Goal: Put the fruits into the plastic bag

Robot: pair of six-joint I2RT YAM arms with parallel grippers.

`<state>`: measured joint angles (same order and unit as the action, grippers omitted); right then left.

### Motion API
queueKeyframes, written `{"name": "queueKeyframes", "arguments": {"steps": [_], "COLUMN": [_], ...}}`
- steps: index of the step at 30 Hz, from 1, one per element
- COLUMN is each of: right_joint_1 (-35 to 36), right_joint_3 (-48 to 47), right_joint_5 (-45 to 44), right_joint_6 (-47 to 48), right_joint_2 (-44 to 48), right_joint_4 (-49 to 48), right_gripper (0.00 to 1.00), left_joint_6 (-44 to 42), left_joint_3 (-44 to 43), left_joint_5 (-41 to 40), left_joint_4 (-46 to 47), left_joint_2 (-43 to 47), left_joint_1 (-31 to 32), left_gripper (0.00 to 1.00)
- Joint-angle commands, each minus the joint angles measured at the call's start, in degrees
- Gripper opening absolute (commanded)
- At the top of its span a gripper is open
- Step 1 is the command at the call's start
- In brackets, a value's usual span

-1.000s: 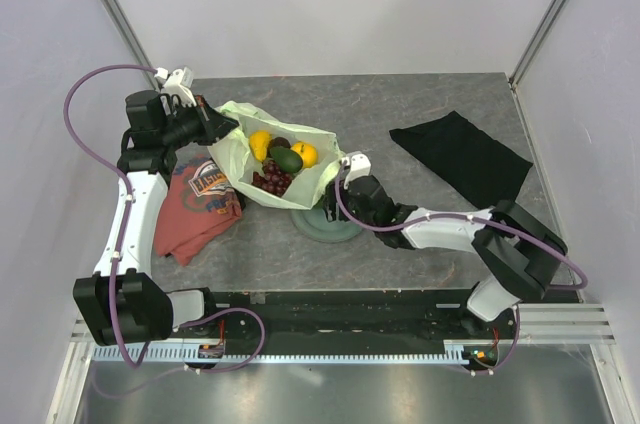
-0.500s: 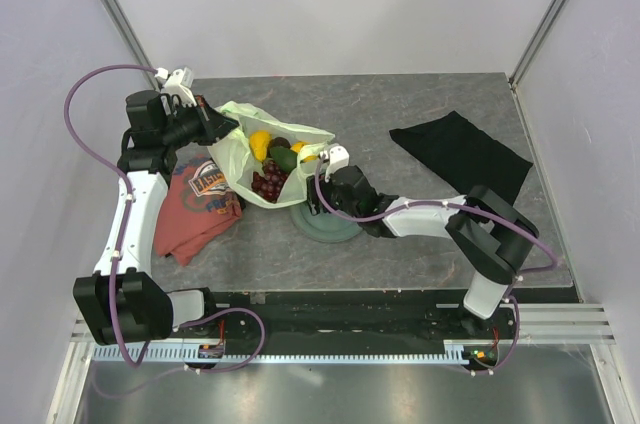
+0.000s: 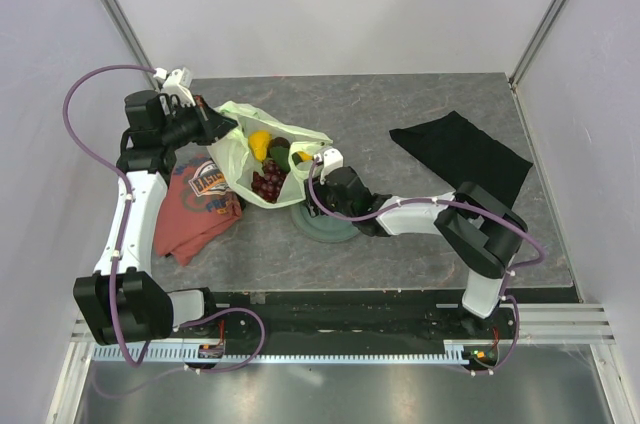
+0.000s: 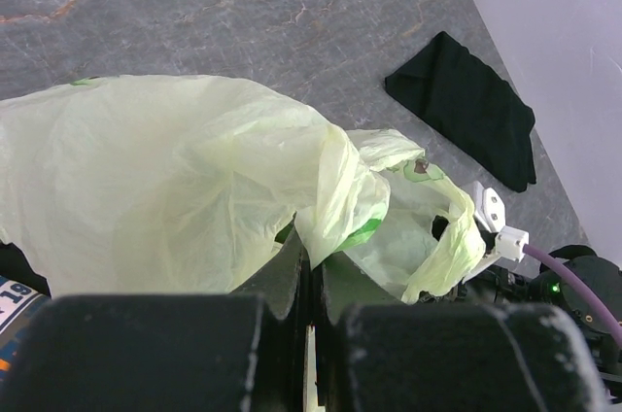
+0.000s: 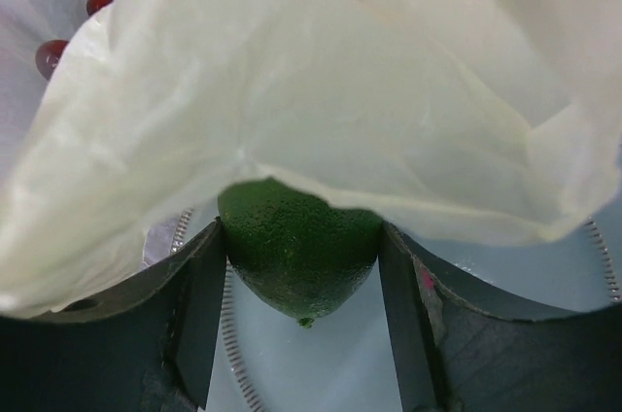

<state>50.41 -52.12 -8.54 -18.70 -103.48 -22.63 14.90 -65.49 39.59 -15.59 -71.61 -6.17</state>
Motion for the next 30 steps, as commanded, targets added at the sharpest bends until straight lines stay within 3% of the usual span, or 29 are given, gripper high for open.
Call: {"name": "queueKeyframes", "arguments": {"steps": [1, 10, 19, 30], "right_joint_1": [0.3, 0.3, -0.9, -9.5], "right_joint_3": [-1.8, 2.2, 8.3, 10.3], "right_joint_5": [0.6, -0.5, -4.6, -9.1], "right_joint_6": [0.0, 0.9, 0.1, -5.0], "right_joint_2": [-0.2, 6.0, 13.6, 21.2], "right_joint_4": [-1.2, 0.5, 5.7, 14.4], "right_gripper": [0.48, 0.37, 0.38, 0.37], "left_joint_6": [-0.1, -0.1, -0.2, -0.3], "left_joint_3": [-0.9, -1.0, -0.9, -0.8], "left_joint_5": [1.5, 1.5, 1.2, 1.1], "left_joint_4": [1.3, 1.4, 1.3, 1.4], "left_joint_2": [-0.4, -0.2, -0.2, 0.0], "left_joint_1": [-0.5, -0.6, -0.7, -0.7], "left_gripper": [0.02, 0.02, 0.02, 0.02]}}
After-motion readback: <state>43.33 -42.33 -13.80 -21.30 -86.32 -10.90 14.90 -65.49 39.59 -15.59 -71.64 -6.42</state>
